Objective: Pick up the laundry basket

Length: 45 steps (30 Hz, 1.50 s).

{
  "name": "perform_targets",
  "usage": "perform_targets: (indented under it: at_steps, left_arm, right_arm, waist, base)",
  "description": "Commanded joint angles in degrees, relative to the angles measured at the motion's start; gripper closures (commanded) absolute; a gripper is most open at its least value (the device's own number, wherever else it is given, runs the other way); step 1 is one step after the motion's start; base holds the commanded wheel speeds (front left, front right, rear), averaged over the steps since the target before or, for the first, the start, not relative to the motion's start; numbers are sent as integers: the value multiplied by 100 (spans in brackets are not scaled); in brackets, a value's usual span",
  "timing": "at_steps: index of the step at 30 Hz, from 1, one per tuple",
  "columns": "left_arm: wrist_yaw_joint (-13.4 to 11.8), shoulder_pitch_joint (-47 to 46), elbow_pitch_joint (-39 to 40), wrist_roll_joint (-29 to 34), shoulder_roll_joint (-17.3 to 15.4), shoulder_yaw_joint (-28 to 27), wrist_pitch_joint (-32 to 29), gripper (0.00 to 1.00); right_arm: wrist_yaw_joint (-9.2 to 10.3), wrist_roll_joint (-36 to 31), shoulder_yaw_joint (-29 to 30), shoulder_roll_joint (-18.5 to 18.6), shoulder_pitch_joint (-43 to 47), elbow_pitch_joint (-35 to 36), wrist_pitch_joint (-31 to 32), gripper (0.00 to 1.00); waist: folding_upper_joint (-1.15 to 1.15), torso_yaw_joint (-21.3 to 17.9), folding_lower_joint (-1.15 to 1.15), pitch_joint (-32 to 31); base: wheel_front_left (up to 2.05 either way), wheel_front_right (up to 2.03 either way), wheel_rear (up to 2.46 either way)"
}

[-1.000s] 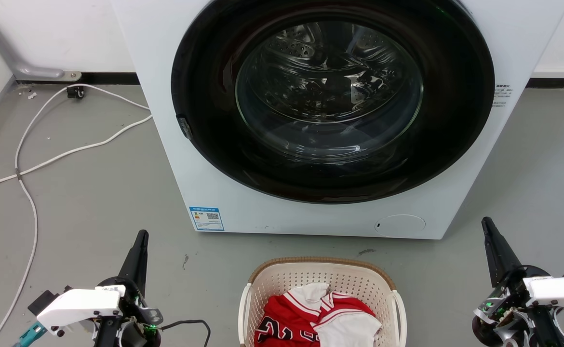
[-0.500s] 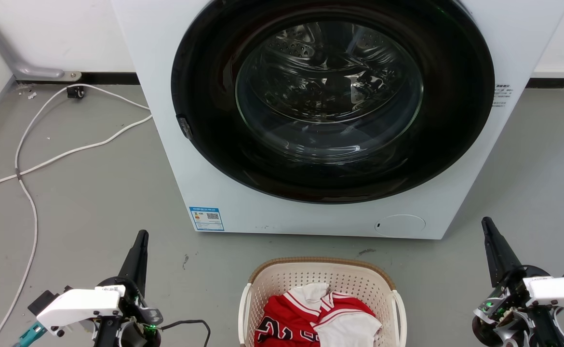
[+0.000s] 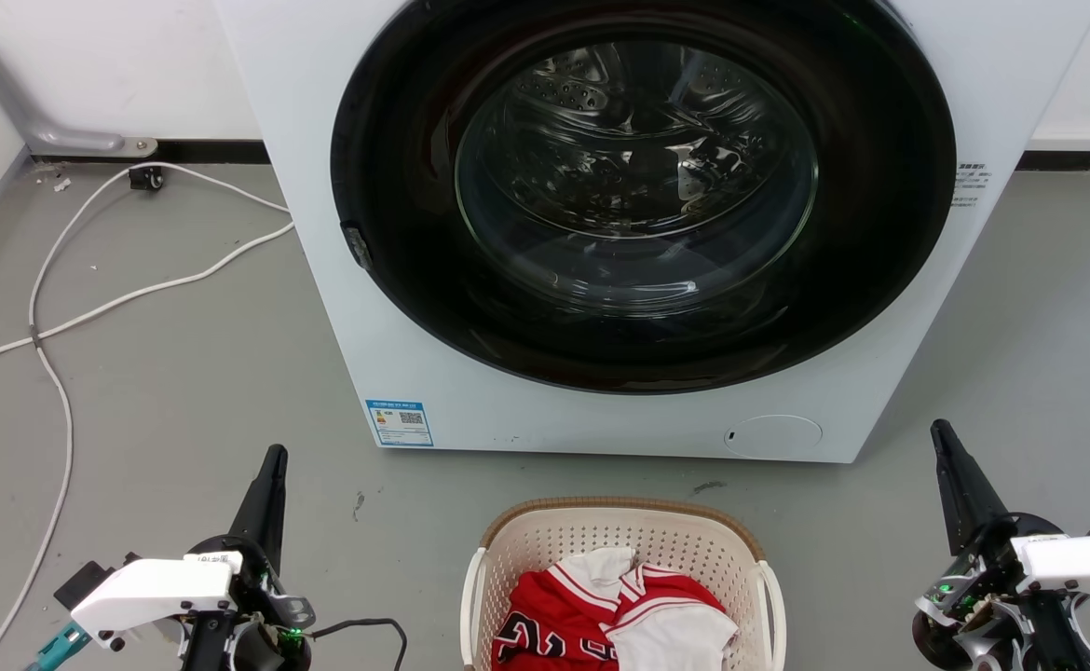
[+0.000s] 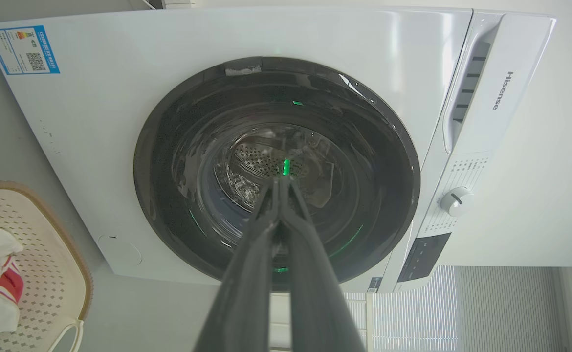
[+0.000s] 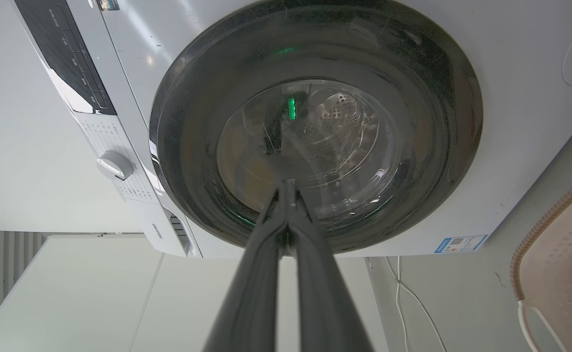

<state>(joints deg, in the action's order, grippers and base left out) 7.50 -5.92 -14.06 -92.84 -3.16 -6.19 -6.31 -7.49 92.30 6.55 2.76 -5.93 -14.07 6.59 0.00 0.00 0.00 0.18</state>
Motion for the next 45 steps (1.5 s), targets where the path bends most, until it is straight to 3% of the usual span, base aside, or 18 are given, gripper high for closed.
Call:
perform_targets:
  at_steps: [1,6,7,29,37,45]
  left_arm:
    - [17,-58,-7,28,8,-21,-4,100]
    - [17,-59,-7,32,9,-25,-8,100]
    - [-1,9,-15,0,6,-1,0,0]
    - [-2,264,-14,385,30,-3,503,0]
    - [-2,244,-126,938,29,-249,693,0]
    - [-185,221,157,1825,27,-501,871,0]
  right_arm:
    - [0,22,-7,22,-66,-4,9,100]
    - [0,22,-8,22,-66,-4,9,100]
    - [-1,-2,1,-2,9,-14,-1,0]
    - [0,-517,14,-9,318,106,-510,0]
    - [0,-1525,232,-5,276,-38,-703,0]
    - [0,-3273,320,-1,248,292,-881,0]
  waist:
    - [0,0,0,0]
    - [0,0,0,0]
    - [0,0,0,0]
    - [0,-2,0,23]
    - [0,-1,0,31]
    - [0,1,0,65]
  base:
    - [0,0,0]
    - [0,0,0]
    - [0,0,0]
    - [0,0,0]
    - [0,0,0]
    - [0,0,0]
